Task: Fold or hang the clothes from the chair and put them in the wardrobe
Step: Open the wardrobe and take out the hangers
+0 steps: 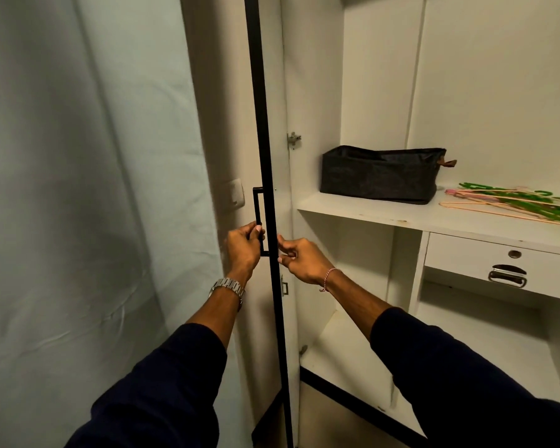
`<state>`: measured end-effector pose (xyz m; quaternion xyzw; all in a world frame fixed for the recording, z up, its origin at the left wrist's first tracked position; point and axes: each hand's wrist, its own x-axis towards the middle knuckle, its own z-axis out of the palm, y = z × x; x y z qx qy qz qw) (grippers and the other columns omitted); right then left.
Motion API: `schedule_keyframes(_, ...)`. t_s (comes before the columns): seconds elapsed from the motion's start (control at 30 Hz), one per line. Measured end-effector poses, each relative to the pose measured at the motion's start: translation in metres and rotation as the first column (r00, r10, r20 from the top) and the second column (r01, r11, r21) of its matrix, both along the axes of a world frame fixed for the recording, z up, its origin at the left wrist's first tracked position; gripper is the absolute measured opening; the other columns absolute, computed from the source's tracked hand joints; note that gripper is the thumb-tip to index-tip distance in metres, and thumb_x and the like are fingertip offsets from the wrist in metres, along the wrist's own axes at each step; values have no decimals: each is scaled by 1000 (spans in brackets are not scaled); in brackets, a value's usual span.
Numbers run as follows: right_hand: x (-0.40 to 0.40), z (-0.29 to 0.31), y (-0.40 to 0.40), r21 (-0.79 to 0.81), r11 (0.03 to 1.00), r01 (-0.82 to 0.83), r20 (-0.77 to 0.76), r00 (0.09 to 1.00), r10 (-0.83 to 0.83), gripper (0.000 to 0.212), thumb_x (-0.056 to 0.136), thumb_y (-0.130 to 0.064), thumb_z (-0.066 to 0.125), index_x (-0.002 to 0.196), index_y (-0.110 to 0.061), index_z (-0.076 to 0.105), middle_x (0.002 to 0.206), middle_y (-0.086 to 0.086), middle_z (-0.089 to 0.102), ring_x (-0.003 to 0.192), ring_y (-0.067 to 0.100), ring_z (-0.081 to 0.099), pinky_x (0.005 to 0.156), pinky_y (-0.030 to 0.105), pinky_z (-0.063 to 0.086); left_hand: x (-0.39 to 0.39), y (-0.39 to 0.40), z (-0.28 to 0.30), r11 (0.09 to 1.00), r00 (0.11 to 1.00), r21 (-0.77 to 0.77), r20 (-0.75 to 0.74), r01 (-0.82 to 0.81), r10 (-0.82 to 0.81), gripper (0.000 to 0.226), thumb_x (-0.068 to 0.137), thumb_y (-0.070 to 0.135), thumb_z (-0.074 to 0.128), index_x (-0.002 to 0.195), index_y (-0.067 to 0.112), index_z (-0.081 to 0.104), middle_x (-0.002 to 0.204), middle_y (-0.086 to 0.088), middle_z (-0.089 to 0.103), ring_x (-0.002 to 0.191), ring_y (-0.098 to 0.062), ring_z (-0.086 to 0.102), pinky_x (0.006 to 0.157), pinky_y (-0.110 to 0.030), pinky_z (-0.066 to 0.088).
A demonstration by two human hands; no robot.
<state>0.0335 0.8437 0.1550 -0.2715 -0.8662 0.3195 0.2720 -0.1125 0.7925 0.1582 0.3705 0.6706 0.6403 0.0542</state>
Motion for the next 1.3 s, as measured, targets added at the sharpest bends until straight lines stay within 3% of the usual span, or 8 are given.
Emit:
schedule_keyframes(0.13,-31,0,-17,23,999,32,-20,999,-31,58,96,-15,66,149,-15,45,136,11,62,119,28,63,96,26,47,-10,-16,4,991,985,-47,-131,-122,115,22,100,13,57,113,11,74,97,-9,75,88,-24,72,82,-35,60)
schedule_keyframes(0.27,-70,-9,-29,86,986,144,-62,988,-139,51,88,-28,76,133,-13,56,120,14,69,105,33,68,87,35,58,-28,-32,10,975,957,-140,-260,-172,131,25,101,14,55,122,11,70,105,-10,73,94,-26,70,79,-28,55)
schedule_keyframes(0.47,-103,-2,-30,148,946,288,-38,958,-286,72,89,-44,73,143,-7,42,121,19,65,107,36,65,86,37,56,-55,-40,15,944,920,-209,-351,-256,173,26,96,24,66,120,14,71,106,-9,75,97,-26,71,85,-39,59)
schedule_keyframes(0.67,-120,-6,-34,238,930,281,-41,959,-279,62,97,-37,63,144,-2,41,104,15,70,91,29,70,75,30,57,-61,-47,22,803,746,-199,-541,-561,387,34,85,45,75,83,15,59,77,-3,64,69,-22,59,59,-29,39)
schedule_keyframes(0.83,-123,-9,-32,270,916,296,-45,955,-294,70,97,-42,59,151,-3,34,97,14,71,87,26,70,73,27,55,-87,-35,9,972,936,-61,-290,-225,198,28,87,24,78,101,10,58,94,-7,66,81,-21,63,72,-33,53)
schedule_keyframes(1.0,-129,-14,-27,302,902,308,-39,950,-311,71,96,-47,58,150,-4,40,96,12,71,85,24,70,75,28,58,-103,-22,5,984,987,-129,-84,127,-139,40,100,18,59,139,11,56,133,-4,63,121,-18,60,102,-34,51)
schedule_keyframes(1.1,-130,-13,-25,317,905,282,-25,957,-290,72,97,-46,58,152,-4,36,98,13,72,87,23,70,76,27,56,-107,-18,10,971,978,-130,-35,200,-206,37,103,13,53,140,9,53,129,0,60,118,-15,58,91,-18,50)
schedule_keyframes(1.3,-142,-13,-17,296,937,186,51,976,-210,76,98,-50,54,155,-7,29,116,18,67,105,30,66,89,33,55,-121,-11,6,971,972,-71,82,228,-222,28,104,15,50,130,8,59,121,-6,67,103,-20,68,83,-24,56)
